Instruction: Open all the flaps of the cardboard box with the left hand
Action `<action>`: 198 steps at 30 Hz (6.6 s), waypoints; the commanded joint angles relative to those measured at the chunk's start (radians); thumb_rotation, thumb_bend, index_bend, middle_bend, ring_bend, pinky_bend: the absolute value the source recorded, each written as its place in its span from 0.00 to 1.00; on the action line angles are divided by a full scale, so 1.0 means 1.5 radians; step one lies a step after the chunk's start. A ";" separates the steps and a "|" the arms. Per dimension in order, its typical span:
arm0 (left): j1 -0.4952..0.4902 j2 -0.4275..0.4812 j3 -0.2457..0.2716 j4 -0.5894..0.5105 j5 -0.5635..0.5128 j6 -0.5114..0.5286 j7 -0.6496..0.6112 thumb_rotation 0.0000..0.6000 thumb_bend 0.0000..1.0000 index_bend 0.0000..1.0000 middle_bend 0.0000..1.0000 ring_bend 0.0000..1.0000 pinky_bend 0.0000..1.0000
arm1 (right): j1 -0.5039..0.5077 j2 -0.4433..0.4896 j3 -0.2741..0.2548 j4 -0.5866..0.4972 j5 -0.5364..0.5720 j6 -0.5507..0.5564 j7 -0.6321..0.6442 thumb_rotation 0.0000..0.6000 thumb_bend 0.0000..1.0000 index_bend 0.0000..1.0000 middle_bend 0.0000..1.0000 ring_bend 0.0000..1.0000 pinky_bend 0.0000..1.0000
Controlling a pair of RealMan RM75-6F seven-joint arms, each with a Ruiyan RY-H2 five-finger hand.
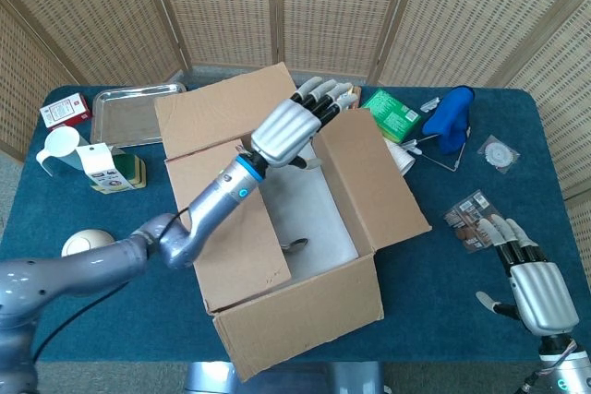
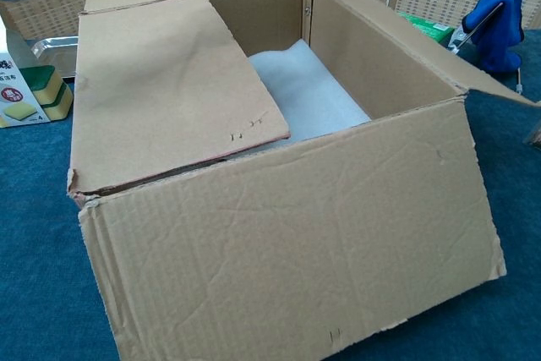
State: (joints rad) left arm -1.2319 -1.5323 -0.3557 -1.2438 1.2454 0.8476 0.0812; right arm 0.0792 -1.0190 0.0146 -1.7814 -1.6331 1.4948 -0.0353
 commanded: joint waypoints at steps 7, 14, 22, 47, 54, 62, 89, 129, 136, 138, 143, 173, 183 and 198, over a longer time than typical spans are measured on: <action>0.032 0.156 0.047 -0.153 -0.077 -0.119 0.058 1.00 0.48 0.25 0.10 0.02 0.13 | 0.001 -0.003 -0.001 0.000 0.000 -0.002 -0.006 1.00 0.00 0.00 0.00 0.00 0.23; 0.035 0.202 0.056 -0.206 -0.069 -0.154 0.028 1.00 0.48 0.38 0.28 0.23 0.37 | 0.002 -0.004 0.000 0.000 0.001 -0.003 -0.009 1.00 0.00 0.00 0.00 0.00 0.23; 0.022 0.227 0.060 -0.245 -0.074 -0.174 0.030 1.00 0.48 0.42 0.42 0.35 0.48 | 0.001 -0.003 -0.002 -0.002 -0.002 -0.002 -0.004 1.00 0.00 0.00 0.00 0.00 0.23; -0.090 0.197 0.130 -0.291 -0.454 -0.107 0.227 0.87 0.00 0.61 0.40 0.23 0.28 | -0.001 0.001 -0.005 -0.003 -0.013 0.006 0.002 1.00 0.00 0.00 0.00 0.00 0.23; -0.135 0.192 0.151 -0.309 -0.568 -0.080 0.268 0.81 0.00 0.58 0.37 0.21 0.26 | -0.001 0.000 -0.006 -0.003 -0.016 0.007 0.001 1.00 0.00 0.00 0.00 0.00 0.23; -0.163 0.183 0.169 -0.308 -0.626 -0.097 0.280 0.81 0.00 0.59 0.39 0.21 0.29 | -0.002 0.001 -0.005 -0.002 -0.016 0.009 0.003 1.00 0.00 0.00 0.00 0.00 0.23; -0.253 0.279 0.265 -0.348 -0.691 -0.227 0.269 0.70 0.00 0.71 0.61 0.45 0.53 | -0.003 0.001 -0.006 -0.003 -0.022 0.013 0.002 1.00 0.00 0.00 0.00 0.00 0.23; 0.135 0.685 0.054 -0.597 -0.103 -0.238 -0.110 0.57 0.00 0.70 0.61 0.45 0.53 | 0.003 -0.018 -0.010 -0.004 -0.025 -0.002 -0.040 1.00 0.00 0.00 0.00 0.00 0.23; 0.208 0.709 0.041 -0.598 0.004 -0.205 -0.191 0.54 0.00 0.70 0.61 0.45 0.53 | 0.003 -0.017 -0.010 -0.005 -0.027 -0.001 -0.039 1.00 0.00 0.00 0.00 0.00 0.23; 0.234 0.720 0.044 -0.598 0.037 -0.190 -0.218 0.54 0.00 0.70 0.61 0.45 0.53 | 0.003 -0.017 -0.010 -0.006 -0.027 0.000 -0.039 1.00 0.00 0.00 0.00 0.00 0.23; 0.287 0.742 0.049 -0.586 0.131 -0.139 -0.290 0.53 0.00 0.70 0.61 0.46 0.53 | 0.003 -0.017 -0.010 -0.006 -0.026 0.000 -0.041 1.00 0.00 0.00 0.00 0.00 0.23; 0.416 0.620 0.186 -0.470 0.308 -0.056 -0.396 0.50 0.00 0.68 0.57 0.43 0.43 | 0.002 -0.013 -0.012 -0.011 -0.031 0.003 -0.037 1.00 0.00 0.00 0.00 0.00 0.23; 0.497 0.533 0.161 -0.422 0.209 0.123 -0.217 1.00 0.46 0.05 0.00 0.00 0.29 | -0.002 -0.008 -0.010 -0.016 -0.034 0.015 -0.031 1.00 0.00 0.00 0.00 0.00 0.23; 0.625 0.477 0.168 -0.387 0.191 0.357 -0.138 1.00 0.48 0.59 0.71 0.57 0.61 | -0.009 0.006 -0.014 -0.030 -0.055 0.035 -0.012 1.00 0.00 0.00 0.00 0.00 0.23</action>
State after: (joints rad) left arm -0.3147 -0.8174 -0.1104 -1.8260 1.5292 1.3514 -0.1307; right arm 0.0672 -1.0127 -0.0066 -1.8235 -1.7140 1.5447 -0.0552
